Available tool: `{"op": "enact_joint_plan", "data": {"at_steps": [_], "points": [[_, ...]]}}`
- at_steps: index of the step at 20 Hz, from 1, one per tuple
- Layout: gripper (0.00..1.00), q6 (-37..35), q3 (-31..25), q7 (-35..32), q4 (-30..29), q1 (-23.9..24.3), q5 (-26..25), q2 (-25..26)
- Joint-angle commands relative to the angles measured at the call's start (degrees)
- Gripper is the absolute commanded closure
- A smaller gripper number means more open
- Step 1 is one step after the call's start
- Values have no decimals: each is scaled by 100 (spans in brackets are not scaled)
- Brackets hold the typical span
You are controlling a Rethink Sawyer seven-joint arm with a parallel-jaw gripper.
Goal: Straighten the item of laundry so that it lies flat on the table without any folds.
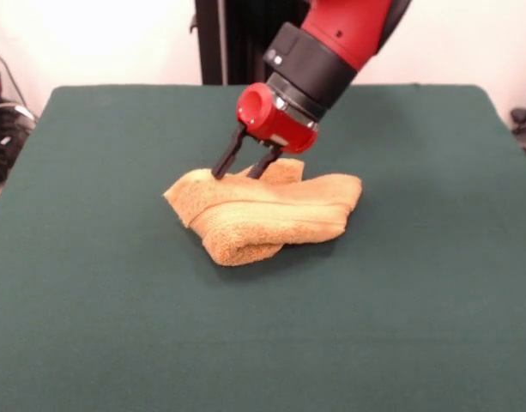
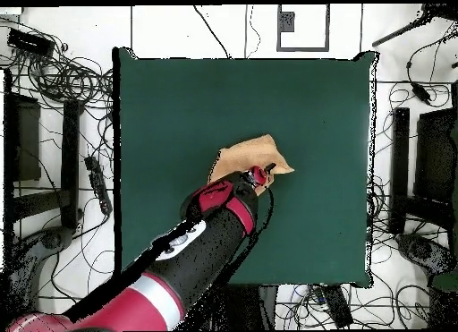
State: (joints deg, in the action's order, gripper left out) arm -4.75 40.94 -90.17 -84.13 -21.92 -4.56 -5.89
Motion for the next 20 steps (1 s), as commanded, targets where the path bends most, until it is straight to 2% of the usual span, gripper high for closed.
{"op": "enact_joint_plan", "data": {"at_steps": [1,5,15,20], "points": [[0,744,-418,-1188,316,192,235,420],[0,1005,-379,-1144,351,256,265,611],[0,681,-340,-737,280,238,-47,156],[0,666,-96,-690,364,98,-66,272]]}}
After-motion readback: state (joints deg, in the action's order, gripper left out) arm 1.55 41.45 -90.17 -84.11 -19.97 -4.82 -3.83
